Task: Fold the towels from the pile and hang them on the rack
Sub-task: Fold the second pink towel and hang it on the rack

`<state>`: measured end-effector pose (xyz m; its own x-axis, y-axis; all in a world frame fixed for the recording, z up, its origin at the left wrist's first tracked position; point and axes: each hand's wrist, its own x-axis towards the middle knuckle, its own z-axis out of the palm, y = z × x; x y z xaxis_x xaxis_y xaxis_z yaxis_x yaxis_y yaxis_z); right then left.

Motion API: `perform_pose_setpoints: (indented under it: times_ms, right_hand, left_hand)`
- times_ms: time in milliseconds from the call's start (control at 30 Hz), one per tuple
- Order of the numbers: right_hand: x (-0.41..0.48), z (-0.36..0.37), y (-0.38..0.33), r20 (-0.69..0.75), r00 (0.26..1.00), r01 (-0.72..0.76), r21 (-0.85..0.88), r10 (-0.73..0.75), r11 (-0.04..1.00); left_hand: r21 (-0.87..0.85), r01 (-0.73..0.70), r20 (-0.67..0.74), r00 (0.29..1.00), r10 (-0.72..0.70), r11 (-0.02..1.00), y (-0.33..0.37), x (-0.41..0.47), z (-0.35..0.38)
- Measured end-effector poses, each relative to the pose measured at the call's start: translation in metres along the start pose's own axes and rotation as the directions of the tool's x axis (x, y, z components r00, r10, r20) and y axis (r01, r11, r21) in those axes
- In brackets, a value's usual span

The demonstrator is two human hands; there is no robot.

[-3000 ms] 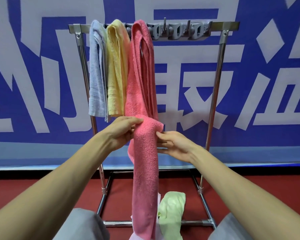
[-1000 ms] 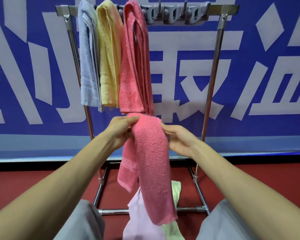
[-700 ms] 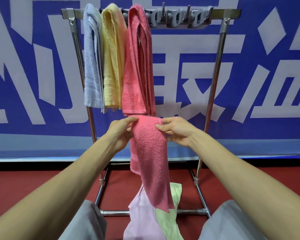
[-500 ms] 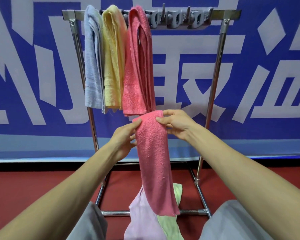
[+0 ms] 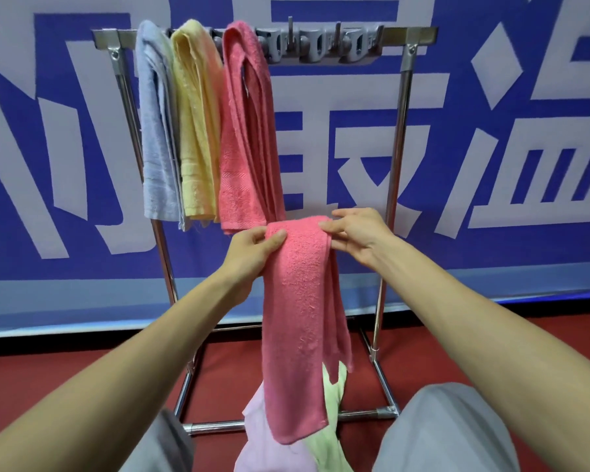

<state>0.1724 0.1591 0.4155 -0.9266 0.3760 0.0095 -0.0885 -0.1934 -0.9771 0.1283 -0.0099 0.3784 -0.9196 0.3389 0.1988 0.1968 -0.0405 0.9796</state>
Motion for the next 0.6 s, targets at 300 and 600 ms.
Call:
perform_pose_setpoints:
  times_ms: [300,600]
  right_hand:
    - [-0.008,-0.013,-0.004,0.083,0.996,0.037,-0.076,-0.031,0.996]
    - [-0.001,-0.009,-0.005,0.078,0.964,0.256,-0.543,-0.255,0.800]
  left_hand:
    - [-0.032,0.147,-0.005,0.989,-0.148,0.989,0.028,0.010,0.003]
    - [0.439,-0.096,0.112,0.992,0.052,0.893,0.052,0.016,-0.002]
